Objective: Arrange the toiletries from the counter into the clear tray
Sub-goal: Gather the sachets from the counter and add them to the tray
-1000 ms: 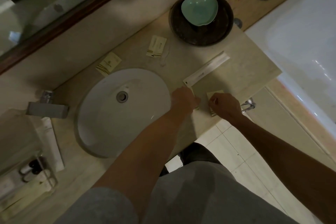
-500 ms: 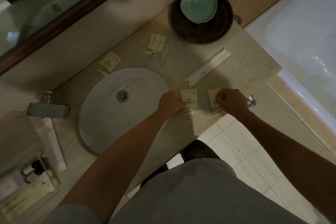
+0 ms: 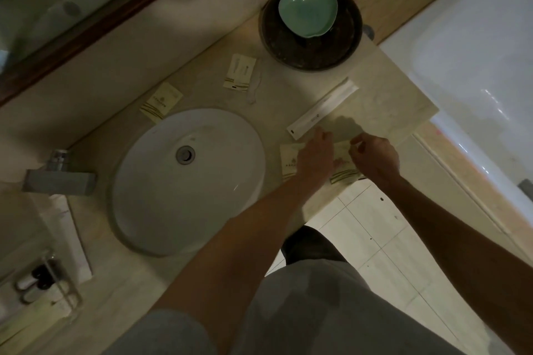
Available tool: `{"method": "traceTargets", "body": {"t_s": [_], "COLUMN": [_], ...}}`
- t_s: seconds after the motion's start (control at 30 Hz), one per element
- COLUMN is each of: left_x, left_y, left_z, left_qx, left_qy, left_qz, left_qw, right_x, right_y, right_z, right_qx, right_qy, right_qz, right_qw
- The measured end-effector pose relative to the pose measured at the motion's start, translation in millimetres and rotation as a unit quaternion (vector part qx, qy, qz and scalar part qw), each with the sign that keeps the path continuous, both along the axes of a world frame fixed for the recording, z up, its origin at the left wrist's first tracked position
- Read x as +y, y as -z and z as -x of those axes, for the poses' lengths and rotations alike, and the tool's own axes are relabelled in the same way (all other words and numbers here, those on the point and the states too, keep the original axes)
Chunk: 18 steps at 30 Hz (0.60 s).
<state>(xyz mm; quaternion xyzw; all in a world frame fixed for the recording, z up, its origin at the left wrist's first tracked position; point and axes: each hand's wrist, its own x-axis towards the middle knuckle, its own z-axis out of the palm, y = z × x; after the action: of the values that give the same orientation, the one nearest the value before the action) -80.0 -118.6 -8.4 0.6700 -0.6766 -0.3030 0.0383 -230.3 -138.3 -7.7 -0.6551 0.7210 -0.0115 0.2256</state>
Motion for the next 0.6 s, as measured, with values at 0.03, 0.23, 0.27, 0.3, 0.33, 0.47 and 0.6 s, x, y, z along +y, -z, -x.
{"method": "traceTargets", "body": {"t_s": [0.03, 0.23, 0.27, 0.3, 0.33, 0.47, 0.6], "left_x": [-4, -9, -8, -8, -8, -10, -12], "left_y": [4, 18, 16, 13, 11, 5, 13], "left_z": [5, 5, 1, -6, -17, -79, -116], "left_qx": [-0.010, -0.003, 0.036, 0.089, 0.140, 0.179, 0.104], "left_qy": [0.009, 0.021, 0.011, -0.006, -0.026, -0.020, 0.011], "left_qz": [-0.007, -0.006, -0.025, -0.051, -0.076, -0.104, -0.128], "left_qw": [1.000, 1.000, 0.999, 0.995, 0.987, 0.978, 0.986], "right_x": [0, 0, 0, 0, 0, 6, 13], "right_y": [0, -3, -3, -5, -3, -2, -1], "right_z": [2, 18, 21, 22, 25, 23, 6], "right_qx": [0.000, -0.009, -0.010, -0.010, -0.013, -0.026, -0.017], "right_qy": [0.007, 0.044, 0.046, 0.047, 0.047, 0.037, 0.007], "right_qz": [-0.002, -0.002, 0.001, 0.003, 0.001, -0.015, -0.028], "right_qw": [1.000, 0.999, 0.999, 0.999, 0.999, 0.999, 0.999]}}
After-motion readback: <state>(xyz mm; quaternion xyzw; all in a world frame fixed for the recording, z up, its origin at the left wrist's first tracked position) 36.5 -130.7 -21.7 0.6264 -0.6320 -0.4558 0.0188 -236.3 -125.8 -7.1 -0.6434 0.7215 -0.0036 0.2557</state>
